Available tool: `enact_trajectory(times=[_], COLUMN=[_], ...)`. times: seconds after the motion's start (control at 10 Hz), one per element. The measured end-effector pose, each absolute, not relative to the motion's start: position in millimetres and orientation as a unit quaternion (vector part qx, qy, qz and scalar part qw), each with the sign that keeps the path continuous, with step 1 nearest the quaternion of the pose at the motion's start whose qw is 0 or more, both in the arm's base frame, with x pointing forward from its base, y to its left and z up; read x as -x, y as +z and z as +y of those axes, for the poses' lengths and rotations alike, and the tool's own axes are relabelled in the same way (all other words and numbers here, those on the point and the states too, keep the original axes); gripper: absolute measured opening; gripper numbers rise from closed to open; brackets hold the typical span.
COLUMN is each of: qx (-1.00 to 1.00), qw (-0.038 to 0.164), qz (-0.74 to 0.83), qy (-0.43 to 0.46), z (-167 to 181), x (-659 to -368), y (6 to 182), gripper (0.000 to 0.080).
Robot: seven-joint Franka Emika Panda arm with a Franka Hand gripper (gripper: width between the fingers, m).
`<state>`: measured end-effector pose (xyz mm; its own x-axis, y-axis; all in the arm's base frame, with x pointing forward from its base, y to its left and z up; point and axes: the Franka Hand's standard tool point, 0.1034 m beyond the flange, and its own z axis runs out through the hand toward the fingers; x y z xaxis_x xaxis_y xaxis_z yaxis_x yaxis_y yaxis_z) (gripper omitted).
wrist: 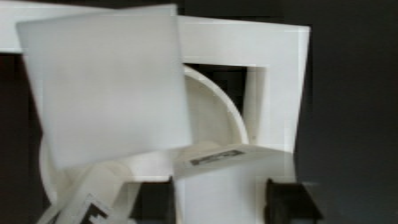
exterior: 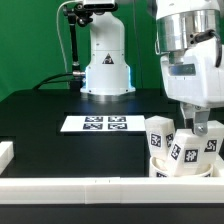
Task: Assemble stool
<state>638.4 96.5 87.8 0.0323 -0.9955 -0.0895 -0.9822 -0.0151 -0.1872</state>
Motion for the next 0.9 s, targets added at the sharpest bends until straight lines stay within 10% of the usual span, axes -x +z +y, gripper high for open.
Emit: enact_trajectory(times=[0.1, 0.3, 0.9], qx=[0.713, 0.714, 0.715], qw=[0.098, 0.096, 0.086], qz=[0.693, 0.693, 0.693], qy=[-0.034, -0.032, -0.029], z=[96, 87, 82], x=[-638, -641, -641], y=[87.8, 90.4, 75.1], gripper=[0.0258, 0.0591, 0.0649])
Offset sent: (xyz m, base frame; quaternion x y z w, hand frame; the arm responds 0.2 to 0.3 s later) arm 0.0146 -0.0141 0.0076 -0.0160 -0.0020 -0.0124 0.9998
